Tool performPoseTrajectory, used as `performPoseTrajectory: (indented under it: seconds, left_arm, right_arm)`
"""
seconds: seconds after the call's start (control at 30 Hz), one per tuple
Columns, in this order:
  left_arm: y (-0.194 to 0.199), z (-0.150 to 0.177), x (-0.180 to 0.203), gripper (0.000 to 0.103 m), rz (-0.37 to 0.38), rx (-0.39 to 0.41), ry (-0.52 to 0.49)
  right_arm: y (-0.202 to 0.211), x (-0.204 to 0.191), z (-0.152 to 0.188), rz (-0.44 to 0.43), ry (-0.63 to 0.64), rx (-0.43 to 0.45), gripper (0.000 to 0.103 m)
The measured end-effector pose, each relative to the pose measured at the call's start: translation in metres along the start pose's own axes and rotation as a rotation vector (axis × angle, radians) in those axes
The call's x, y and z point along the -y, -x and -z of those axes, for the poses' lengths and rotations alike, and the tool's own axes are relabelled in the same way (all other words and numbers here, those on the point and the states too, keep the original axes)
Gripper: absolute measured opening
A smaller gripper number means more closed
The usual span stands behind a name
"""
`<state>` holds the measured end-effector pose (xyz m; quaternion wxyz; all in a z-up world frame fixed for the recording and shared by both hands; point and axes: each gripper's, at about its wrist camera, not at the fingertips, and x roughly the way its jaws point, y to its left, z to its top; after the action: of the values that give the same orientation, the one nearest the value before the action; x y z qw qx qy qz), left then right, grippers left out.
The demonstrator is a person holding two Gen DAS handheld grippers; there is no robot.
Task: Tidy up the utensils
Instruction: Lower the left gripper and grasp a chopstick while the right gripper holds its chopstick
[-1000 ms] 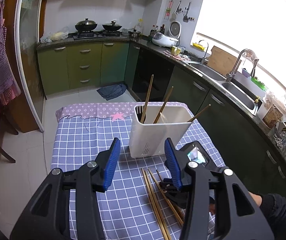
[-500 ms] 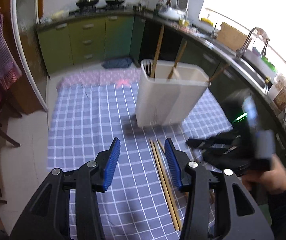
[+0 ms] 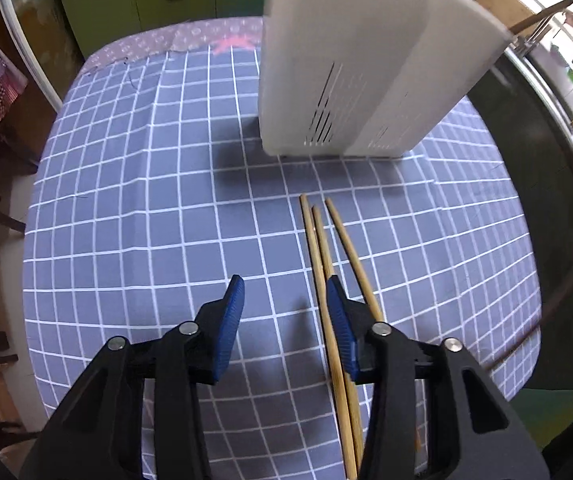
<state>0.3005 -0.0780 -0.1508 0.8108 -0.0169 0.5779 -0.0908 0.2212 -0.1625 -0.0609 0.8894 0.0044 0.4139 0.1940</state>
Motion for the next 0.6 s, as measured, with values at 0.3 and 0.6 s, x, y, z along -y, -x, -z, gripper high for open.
performPoseTrajectory:
  seconds: [0.3, 0.6]
  left_arm:
    - [-0.018, -0.006, 0.011, 0.038, -0.053, -0.024, -0.007]
    - [-0.033, -0.014, 0.016, 0.036, -0.086, -0.053, -0.017]
  right_arm:
    - [0.030, 0.005, 0.020, -0.013, -0.002, 0.048, 0.006]
    - [0.053, 0.011, 0.037, -0.014, -0.017, 0.115, 0.006]
